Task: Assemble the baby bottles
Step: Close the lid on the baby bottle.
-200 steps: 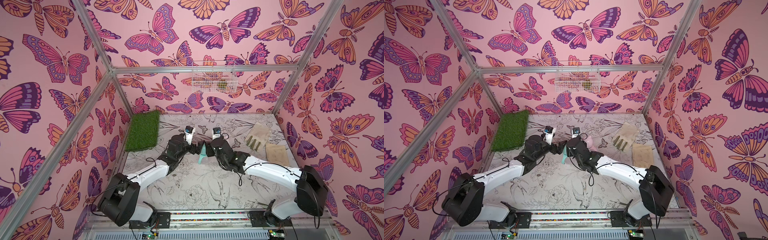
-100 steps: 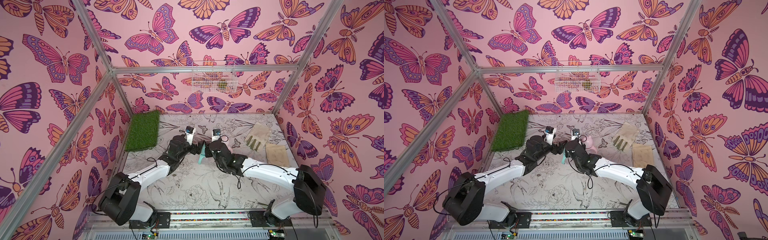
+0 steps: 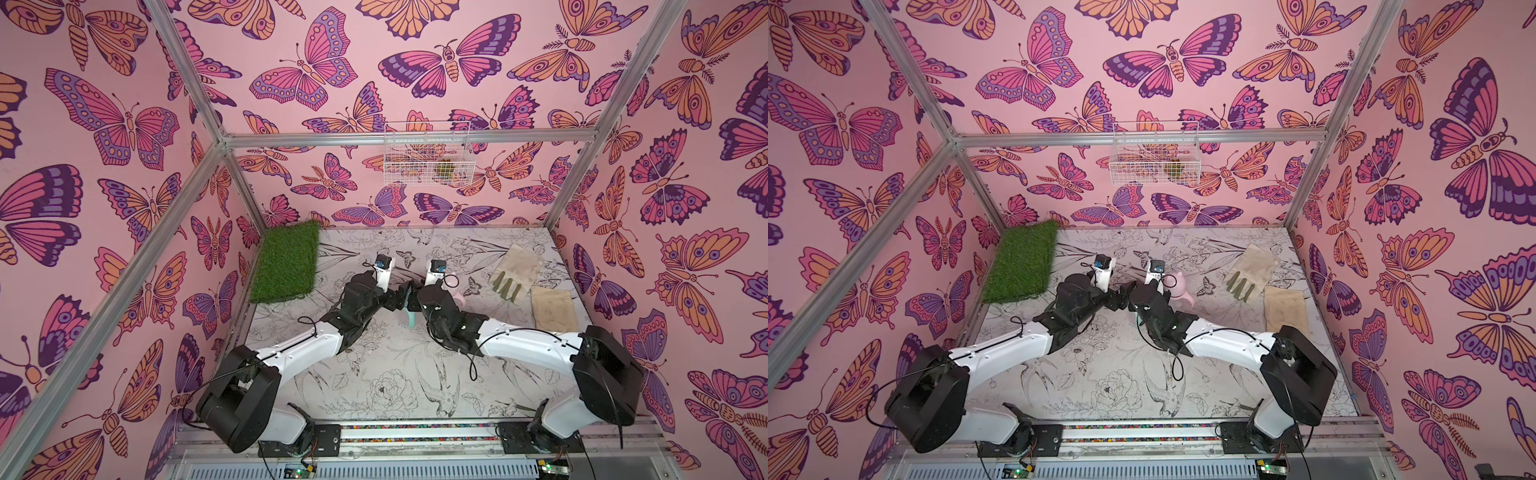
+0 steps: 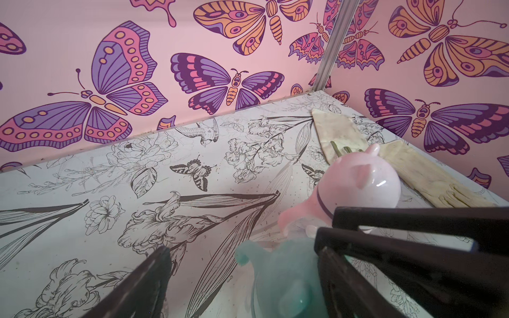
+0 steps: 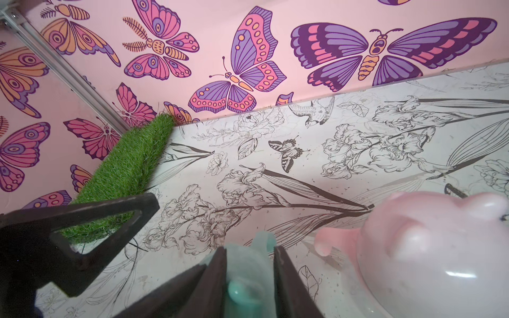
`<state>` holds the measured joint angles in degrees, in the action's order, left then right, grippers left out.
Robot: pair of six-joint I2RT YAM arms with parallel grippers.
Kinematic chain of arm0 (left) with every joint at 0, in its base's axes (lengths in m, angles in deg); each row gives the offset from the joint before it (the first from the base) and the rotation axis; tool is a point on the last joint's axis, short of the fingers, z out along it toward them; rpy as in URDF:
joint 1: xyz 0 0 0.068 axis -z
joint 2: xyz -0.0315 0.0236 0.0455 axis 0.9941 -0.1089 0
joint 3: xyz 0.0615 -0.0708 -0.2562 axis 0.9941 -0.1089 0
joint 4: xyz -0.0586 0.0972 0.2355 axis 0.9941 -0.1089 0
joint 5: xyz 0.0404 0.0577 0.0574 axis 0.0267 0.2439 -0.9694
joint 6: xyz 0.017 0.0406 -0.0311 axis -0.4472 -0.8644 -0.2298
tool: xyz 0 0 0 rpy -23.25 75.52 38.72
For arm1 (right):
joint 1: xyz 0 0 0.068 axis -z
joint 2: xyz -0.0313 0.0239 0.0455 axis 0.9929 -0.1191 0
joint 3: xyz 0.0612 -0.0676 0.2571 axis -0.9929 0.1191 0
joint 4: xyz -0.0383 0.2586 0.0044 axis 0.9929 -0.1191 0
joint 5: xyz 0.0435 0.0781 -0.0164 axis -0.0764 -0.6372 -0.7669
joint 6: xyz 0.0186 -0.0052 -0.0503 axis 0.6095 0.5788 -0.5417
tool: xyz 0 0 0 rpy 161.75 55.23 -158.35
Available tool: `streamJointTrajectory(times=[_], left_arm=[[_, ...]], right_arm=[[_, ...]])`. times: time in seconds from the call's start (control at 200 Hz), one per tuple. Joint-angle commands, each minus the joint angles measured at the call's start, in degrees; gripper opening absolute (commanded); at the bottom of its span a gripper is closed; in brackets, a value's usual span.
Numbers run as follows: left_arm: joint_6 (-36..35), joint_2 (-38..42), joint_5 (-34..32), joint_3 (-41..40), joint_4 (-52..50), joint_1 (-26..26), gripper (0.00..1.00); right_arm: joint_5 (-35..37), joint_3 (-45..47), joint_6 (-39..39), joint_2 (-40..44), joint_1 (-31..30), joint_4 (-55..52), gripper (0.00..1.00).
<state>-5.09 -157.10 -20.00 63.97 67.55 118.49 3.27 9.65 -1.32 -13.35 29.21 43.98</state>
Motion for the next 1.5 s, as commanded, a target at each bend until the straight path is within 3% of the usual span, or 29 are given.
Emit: streamJointTrajectory(times=[0.0, 0.496, 0.796, 1.061, 1.257, 1.492], left_arm=[[-0.5, -0.8, 0.1, -1.9, -5.0, 1.0, 0.85], [-0.2, -2.3, -0.3, -2.4, -6.2, 1.4, 0.83], [-0.5, -1.0, -0.2, 0.0, -7.5, 1.3, 0.85], [-0.8, -0.8, -0.3, 2.2, -7.5, 1.0, 0.89], [-1.2, 0.4, 1.7, 5.2, -7.5, 0.0, 0.96], [-0.2, 3.3, 3.5, 7.1, -7.6, -1.7, 0.99]], right_arm=[[-3.5, 5.0, 1.0, -5.0, -1.1, -12.1, 0.3], [-4.2, 6.2, 1.9, -6.3, -1.1, -12.9, 0.3], [-0.8, 0.5, -3.6, -1.5, -0.8, -18.2, 0.44], [-2.4, -5.7, -9.3, 2.0, 2.0, -19.0, 0.54], [-6.2, -9.5, -12.5, 4.0, 4.8, -19.0, 0.61], [-18.3, -14.1, -16.4, 6.6, 8.5, -21.6, 0.7]])
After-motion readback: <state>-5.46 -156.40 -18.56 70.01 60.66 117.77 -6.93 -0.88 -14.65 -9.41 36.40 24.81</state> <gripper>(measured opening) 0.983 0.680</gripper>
